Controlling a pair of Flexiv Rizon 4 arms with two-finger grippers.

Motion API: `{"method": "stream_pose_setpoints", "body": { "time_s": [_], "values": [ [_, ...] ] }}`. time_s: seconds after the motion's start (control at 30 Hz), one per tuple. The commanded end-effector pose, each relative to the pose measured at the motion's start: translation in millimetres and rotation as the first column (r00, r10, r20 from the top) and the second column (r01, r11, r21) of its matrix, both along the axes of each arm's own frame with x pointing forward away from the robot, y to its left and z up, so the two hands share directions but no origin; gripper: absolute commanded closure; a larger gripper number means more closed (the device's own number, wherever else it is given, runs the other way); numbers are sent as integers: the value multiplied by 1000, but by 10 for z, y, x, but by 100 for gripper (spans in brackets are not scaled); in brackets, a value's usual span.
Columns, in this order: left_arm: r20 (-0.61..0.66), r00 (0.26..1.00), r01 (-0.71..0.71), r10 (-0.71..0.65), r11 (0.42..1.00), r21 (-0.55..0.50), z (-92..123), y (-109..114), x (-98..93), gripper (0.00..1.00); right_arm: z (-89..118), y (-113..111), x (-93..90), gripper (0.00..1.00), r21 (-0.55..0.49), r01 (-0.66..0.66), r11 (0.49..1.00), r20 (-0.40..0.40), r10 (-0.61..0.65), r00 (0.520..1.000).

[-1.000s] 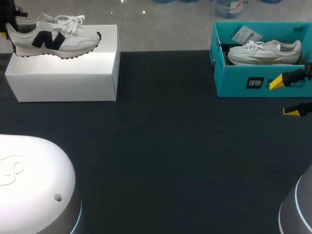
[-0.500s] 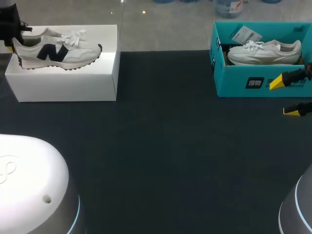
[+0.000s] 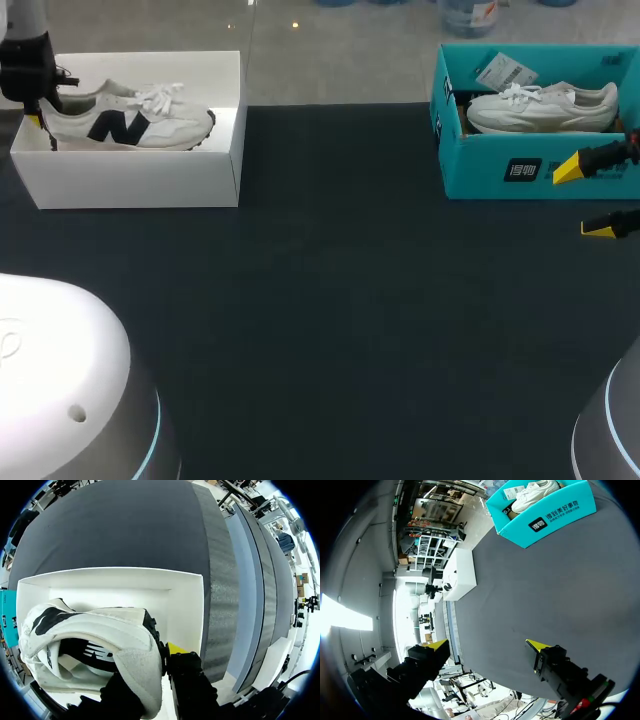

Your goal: Take the shoe out of the shoebox, open the shoe tongue, remove and reinsert the insole, then place the shoe into the shoebox

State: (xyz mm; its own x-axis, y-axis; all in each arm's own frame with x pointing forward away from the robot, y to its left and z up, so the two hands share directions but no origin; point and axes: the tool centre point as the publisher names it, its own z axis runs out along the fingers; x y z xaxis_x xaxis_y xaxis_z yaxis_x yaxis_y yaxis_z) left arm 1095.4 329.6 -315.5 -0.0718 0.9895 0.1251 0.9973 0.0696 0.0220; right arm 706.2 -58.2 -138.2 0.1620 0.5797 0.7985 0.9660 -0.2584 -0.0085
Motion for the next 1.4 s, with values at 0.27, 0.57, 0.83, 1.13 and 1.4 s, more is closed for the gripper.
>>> {"method": "stream_pose_setpoints", "body": {
  "time_s": [0.27,0.57,0.83,1.13,1.4],
  "values": [
    [5,1000,20,-20,1000,7,-472,-34,3,100,-6,5,-7,0,-2,2,1000,0,-2,1000],
    [-26,999,31,-31,1000,1,-625,-52,-17,100,-6,5,-7,0,-2,2,1000,0,-2,1000],
    [-41,998,38,-38,999,6,-657,-61,-41,35,-6,5,-7,0,-2,2,1000,0,-2,1000],
    [-12,1000,20,-20,1000,-18,-332,-132,-113,0,-6,5,-7,0,-2,2,1000,0,-2,1000],
    [-3,998,-59,59,997,-48,148,-347,-125,0,-6,5,-7,0,-2,2,1000,0,-2,1000]
  ]
}}
